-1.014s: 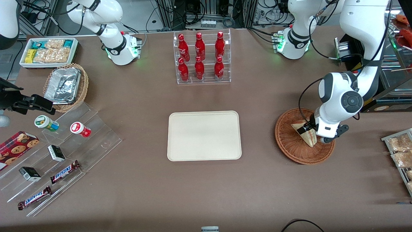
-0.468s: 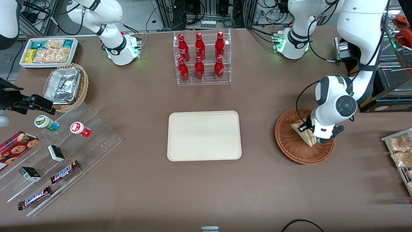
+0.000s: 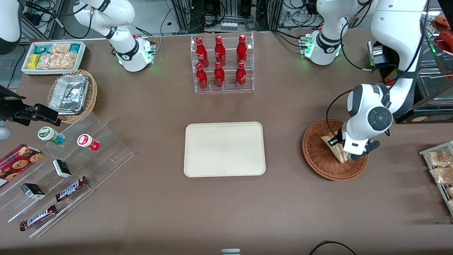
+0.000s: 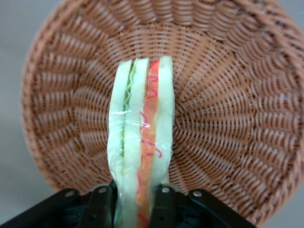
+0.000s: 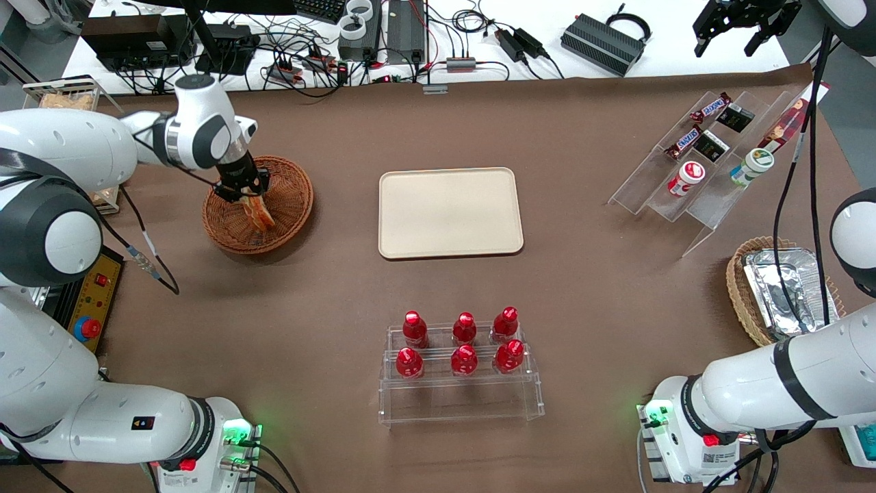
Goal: Place sandwich from basket to tray
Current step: 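Close the left gripper on the sandwich's upright edge, then lift the sandwich and carry it over the cream tray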
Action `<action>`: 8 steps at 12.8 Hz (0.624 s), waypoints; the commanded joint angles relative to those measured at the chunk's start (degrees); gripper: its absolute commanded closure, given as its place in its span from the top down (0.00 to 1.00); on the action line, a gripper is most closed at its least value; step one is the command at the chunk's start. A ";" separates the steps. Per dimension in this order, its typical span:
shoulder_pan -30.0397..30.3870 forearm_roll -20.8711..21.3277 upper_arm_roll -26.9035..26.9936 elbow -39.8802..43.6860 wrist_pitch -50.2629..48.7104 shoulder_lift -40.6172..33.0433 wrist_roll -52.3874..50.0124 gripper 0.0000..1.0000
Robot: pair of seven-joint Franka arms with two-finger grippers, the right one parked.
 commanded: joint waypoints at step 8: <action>-13.98 0.36 -1.41 13.41 -8.97 1.85 -0.33 0.00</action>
